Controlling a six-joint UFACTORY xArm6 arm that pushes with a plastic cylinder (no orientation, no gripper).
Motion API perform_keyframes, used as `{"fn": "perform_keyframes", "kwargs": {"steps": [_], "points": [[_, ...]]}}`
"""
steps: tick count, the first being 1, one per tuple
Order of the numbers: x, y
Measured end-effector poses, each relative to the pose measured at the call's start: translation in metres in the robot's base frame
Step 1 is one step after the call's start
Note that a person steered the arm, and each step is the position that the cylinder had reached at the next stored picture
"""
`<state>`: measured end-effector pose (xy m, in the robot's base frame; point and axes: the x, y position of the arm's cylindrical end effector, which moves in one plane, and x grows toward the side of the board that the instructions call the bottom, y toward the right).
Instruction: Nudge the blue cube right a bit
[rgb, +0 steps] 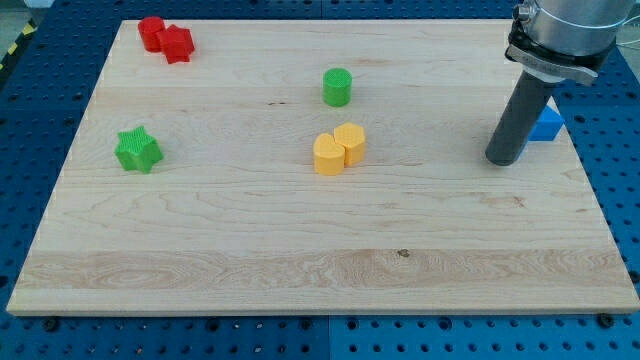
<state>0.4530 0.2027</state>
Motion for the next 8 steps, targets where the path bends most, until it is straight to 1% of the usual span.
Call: {"fn": "perform_keyframes", "kwargs": {"steps": [2,5,7,8], "points": [[0.0,0.008],[0.0,-0.037],[-0.045,-0.048],[-0.06,-0.049]]}}
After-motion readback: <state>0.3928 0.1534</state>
